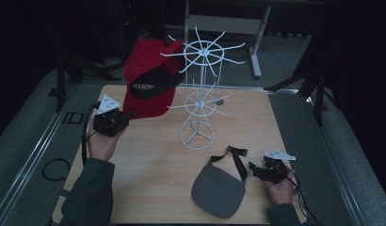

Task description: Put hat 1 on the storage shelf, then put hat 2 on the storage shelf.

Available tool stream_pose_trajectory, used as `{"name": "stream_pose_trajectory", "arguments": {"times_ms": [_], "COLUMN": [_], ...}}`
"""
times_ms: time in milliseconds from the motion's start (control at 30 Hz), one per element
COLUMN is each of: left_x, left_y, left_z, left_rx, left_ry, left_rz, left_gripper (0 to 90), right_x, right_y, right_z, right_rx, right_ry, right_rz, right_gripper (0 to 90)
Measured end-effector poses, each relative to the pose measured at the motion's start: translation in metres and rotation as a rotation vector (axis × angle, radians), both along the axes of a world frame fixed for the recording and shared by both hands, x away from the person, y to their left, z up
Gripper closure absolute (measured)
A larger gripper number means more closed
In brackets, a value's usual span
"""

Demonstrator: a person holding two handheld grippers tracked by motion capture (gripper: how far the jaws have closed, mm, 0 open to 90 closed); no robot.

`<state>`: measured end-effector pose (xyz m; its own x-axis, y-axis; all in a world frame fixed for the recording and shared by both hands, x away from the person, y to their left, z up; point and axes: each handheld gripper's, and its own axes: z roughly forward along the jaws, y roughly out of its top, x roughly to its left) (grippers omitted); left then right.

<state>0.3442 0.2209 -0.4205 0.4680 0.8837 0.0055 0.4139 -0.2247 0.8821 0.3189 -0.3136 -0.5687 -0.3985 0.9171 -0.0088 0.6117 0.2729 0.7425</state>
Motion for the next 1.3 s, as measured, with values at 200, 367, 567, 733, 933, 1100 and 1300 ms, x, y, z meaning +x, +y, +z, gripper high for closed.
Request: {"name": "stream_pose_trajectory", "arguments": {"times_ms": [200,367,567,733,933,1100,1300], "left_x": [-0.002,-0.004,-0.007,-0.013,-0.021,-0.026,-0.031], "left_y": [0.001,0.002,0.004,0.005,0.009,0.014,0.019], "left_z": [-0.001,0.001,0.0,-0.001,0.003,0.003,-0.002], "left_rx": [-0.04,-0.037,-0.035,-0.049,-0.069,-0.075,-0.091], "left_ry": [-0.008,-0.013,-0.02,-0.025,-0.041,-0.051,-0.042], "left_rz": [-0.023,-0.015,-0.001,0.003,0.007,0.019,0.031], "left_gripper": [78.9,69.4,62.4,59.7,57.3,56.2,54.8], "right_x": [0.0,0.0,0.0,0.0,0.0,0.0,0.0], "right_y": [0.0,0.0,0.0,0.0,0.0,0.0,0.0], "right_z": [0.0,0.0,0.0,0.0,0.0,0.0,0.0], "right_rx": [0.0,0.0,-0.002,-0.001,-0.001,-0.001,-0.002], "right_ry": [0.0,0.0,-0.002,-0.002,-0.002,-0.003,-0.003], "right_rz": [-0.001,0.0,0.001,0.001,0.0,0.001,0.002], "right_gripper": [27.2,27.1,27.2,27.1,27.2,27.2,27.2]}}
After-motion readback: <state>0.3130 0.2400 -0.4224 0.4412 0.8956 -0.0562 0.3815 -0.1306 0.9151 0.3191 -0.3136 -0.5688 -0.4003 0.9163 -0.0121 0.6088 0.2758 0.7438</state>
